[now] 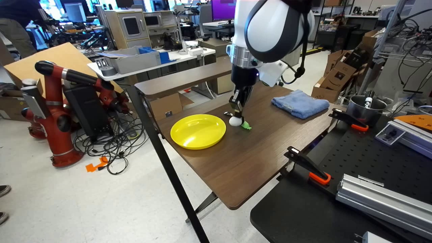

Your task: Put the black and white ball on the yellow plate

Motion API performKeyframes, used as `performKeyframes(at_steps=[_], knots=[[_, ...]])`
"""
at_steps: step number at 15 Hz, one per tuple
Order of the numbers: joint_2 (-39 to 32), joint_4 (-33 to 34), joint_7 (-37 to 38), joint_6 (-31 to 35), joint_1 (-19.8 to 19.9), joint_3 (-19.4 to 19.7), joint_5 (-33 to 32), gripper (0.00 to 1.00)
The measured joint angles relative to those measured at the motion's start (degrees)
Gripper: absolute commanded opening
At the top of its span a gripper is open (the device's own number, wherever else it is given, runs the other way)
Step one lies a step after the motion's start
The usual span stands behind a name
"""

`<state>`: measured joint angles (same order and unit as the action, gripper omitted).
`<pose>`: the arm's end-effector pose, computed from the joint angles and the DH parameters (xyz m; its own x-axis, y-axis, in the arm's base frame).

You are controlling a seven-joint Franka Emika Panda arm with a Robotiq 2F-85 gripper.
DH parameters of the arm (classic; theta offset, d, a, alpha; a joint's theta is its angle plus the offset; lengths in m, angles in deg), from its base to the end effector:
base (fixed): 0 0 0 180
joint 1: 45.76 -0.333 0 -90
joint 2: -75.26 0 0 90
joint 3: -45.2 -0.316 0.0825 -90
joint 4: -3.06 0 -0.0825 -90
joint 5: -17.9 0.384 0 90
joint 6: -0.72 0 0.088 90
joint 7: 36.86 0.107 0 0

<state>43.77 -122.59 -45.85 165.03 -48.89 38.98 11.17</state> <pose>0.5528 0.0995 0.1444 0.9083 0.3972 0.1310 0.3994 -0.9167 0.0101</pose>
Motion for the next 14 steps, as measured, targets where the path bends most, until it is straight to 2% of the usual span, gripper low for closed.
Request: performKeyframes(at_steps=[6, 10, 14], knots=[[6.6, -4.4, -0.9, 0.1, 2.1, -3.8, 1.3, 0.0], [7.8, -3.2, -0.7, 0.1, 1.4, -6.3, 3.3, 0.0], [7.4, -0.7, 0.0, 0.0, 0.0, -6.6, 4.1, 0.0]])
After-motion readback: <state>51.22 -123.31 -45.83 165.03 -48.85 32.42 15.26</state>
